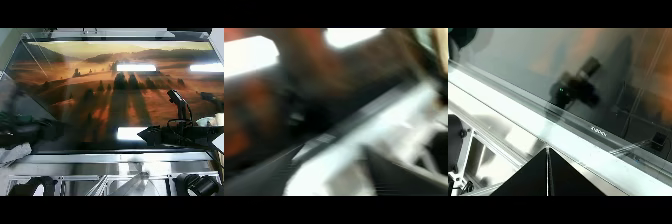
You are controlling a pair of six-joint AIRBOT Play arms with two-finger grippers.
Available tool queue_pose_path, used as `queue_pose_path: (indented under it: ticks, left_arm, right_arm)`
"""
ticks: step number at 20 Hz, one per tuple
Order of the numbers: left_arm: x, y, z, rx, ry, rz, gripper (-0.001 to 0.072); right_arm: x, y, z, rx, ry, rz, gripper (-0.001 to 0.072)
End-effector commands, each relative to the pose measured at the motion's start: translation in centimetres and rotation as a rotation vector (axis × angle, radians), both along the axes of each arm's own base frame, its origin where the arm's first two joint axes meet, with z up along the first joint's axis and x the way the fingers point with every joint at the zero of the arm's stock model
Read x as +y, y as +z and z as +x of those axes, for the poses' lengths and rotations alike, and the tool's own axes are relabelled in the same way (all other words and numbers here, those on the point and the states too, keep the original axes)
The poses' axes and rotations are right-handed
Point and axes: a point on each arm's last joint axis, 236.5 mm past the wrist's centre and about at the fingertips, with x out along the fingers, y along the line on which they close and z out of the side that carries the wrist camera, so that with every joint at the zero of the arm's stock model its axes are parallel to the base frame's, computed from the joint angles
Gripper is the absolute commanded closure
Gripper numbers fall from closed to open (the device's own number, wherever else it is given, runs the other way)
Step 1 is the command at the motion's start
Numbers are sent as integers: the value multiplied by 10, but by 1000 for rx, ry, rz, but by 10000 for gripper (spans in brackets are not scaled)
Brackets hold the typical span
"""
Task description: Fold the shirts.
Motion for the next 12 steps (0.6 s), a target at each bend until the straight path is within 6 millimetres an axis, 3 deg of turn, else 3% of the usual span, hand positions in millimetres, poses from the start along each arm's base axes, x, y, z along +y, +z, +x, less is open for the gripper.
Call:
queue_pose_path:
  ticks: [1,2,4,6,8,10,12]
  left_arm:
    - [163,22,21,-18,484,374,-4]
    - [194,33,25,-32,643,380,-4]
    - [208,38,37,-37,756,316,-4]
    - [207,13,34,94,681,382,-3]
    - [228,-11,34,202,621,559,-4]
    - [248,-28,45,257,583,703,-3]
    - [254,-58,56,347,535,740,-3]
  right_arm:
    - [0,0,0,1,1,-1,678]
    - [0,-1,0,2,1,-1,678]
    - [0,-1,0,3,1,-1,678]
    - [0,-1,0,4,1,-2,678]
    - [0,-1,0,4,1,-2,679]
    - [0,-1,0,5,0,-2,678]
    - [0,-1,0,4,1,-2,678]
